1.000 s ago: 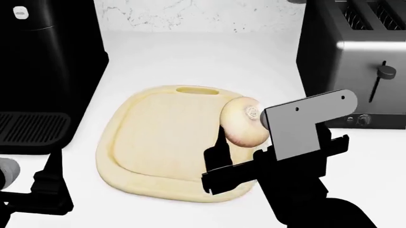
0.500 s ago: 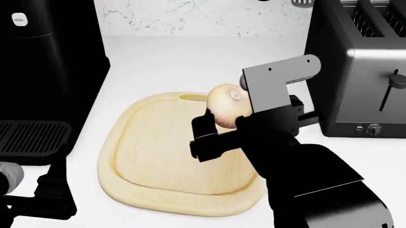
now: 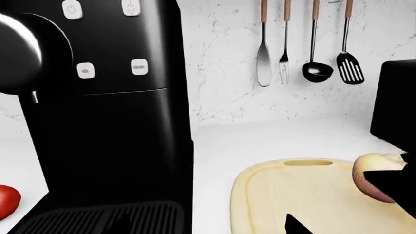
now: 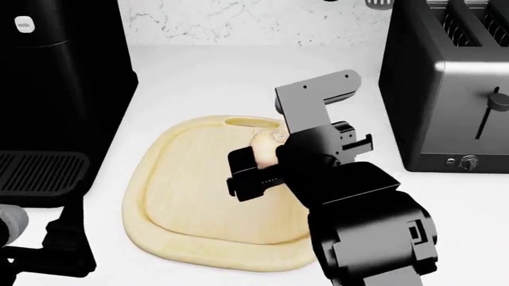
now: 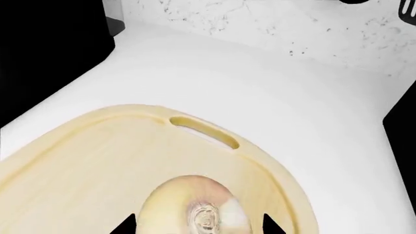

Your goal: Place the avocado, onion, tomato and bell pepper on the cutting board.

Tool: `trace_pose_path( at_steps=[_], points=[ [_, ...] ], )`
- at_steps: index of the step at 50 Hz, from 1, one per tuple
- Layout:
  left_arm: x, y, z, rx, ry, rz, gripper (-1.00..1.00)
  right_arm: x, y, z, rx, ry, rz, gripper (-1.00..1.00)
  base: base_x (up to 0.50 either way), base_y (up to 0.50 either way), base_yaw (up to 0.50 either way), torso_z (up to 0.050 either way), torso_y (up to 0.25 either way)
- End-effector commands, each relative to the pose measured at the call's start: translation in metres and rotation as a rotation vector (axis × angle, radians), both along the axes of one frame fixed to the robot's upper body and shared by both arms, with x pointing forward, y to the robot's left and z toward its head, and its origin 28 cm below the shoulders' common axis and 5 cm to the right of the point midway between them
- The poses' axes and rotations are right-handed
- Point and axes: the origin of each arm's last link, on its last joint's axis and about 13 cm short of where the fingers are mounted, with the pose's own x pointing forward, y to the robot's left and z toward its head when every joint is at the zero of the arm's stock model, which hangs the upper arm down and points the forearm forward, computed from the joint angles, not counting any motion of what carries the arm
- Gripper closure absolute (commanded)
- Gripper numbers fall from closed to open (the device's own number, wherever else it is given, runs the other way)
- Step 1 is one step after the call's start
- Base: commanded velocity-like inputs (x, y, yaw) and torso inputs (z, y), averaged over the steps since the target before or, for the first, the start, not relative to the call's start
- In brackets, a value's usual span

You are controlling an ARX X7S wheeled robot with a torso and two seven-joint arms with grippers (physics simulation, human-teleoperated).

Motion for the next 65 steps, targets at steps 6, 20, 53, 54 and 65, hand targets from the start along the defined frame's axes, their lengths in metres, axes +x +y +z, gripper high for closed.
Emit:
trace_pose_path(
  at_steps=[6,20,53,54,65],
  points=[
    [0.0,0.002,0.001,-0.011,-0.011,-0.022,-1.0,-0.016,-0.005,0.03,0.016,-0.121,-0.034,-1.0,0.0,0.0,0.0,0.0,0.0],
    [0.003,0.001,-0.003,-0.021,-0.022,-0.016,-1.0,-0.085,-0.019,0.033,0.235,-0.454,-0.115,-1.0,0.0,0.0,0.0,0.0,0.0],
    [0.007,0.0,-0.01,-0.035,-0.034,0.016,-1.0,-0.134,-0.023,0.0,0.235,-0.482,-0.181,-1.0,-0.18,0.02,0.0,0.0,0.0],
    [0.007,0.0,-0.01,-0.035,-0.033,0.016,-1.0,-0.134,-0.023,0.0,0.238,-0.482,-0.179,-1.0,-0.39,0.38,0.0,0.0,0.0],
    [0.005,0.001,-0.006,-0.033,-0.039,0.015,-1.0,-0.133,-0.018,-0.007,0.237,-0.461,-0.153,-1.0,-0.34,0.47,0.0,0.0,0.0]
  ],
)
